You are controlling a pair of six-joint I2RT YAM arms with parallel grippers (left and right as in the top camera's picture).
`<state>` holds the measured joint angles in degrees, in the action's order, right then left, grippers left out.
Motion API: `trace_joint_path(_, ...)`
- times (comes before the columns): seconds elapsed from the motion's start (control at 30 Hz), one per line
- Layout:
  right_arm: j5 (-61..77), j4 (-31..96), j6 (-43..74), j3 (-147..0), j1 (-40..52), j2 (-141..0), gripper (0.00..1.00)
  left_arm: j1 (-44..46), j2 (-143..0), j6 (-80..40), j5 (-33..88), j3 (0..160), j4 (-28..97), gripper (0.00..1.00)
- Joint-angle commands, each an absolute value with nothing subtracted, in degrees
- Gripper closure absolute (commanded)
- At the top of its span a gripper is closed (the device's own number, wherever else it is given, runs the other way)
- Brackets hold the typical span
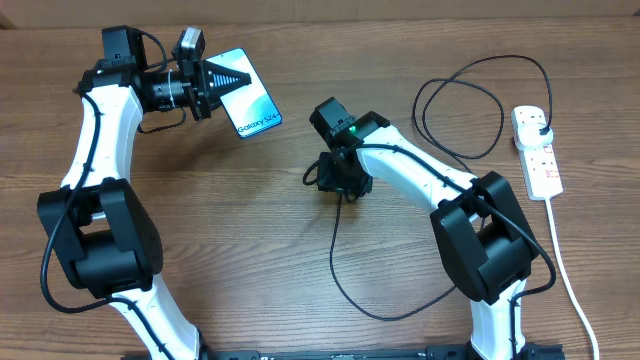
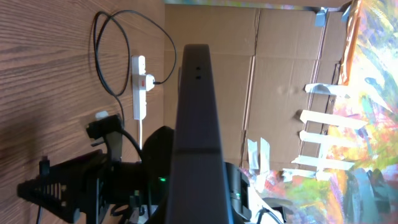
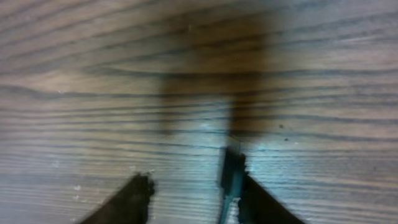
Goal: Plug charger to phone and switch on socket
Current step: 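Lift the plug with the right gripper and carry it toward the phone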
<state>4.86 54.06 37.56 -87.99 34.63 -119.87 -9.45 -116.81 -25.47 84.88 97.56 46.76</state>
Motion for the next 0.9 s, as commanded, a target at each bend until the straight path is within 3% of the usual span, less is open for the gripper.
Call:
trace_joint_path(0.0,3.68,52.45,40.82,-85.80,34.65,-119.94,0.39,-9.39,-116.57,-24.38,87.68,98.52,46.72,0.96)
trace_joint_path(0.1,7.40,50.37,34.48,-85.65,34.65,-119.94,0.32,-9.39,-116.57,-24.38,87.70,98.52,46.72,0.96)
trace_joint_path(0.2,7.29,51.33,32.29,-85.65,34.65,-119.94,0.32,-9.39,-116.57,-24.38,87.70,98.52,46.72,0.96)
trace_joint_path(0.37,-0.62,55.90,39.27,-85.56,34.33,-119.94,0.36,-9.39,-116.57,-24.38,87.66,98.52,46.72,0.96)
trace_joint_path(0.57,-0.36,55.66,41.34,-85.54,34.39,-119.94,0.38,-9.39,-116.57,-24.38,87.02,98.52,46.74,0.96)
trace_joint_path(0.87,1.80,55.22,42.46,-85.45,34.44,-120.38,0.50,-9.39,-116.57,-24.38,87.02,98.52,46.74,0.96)
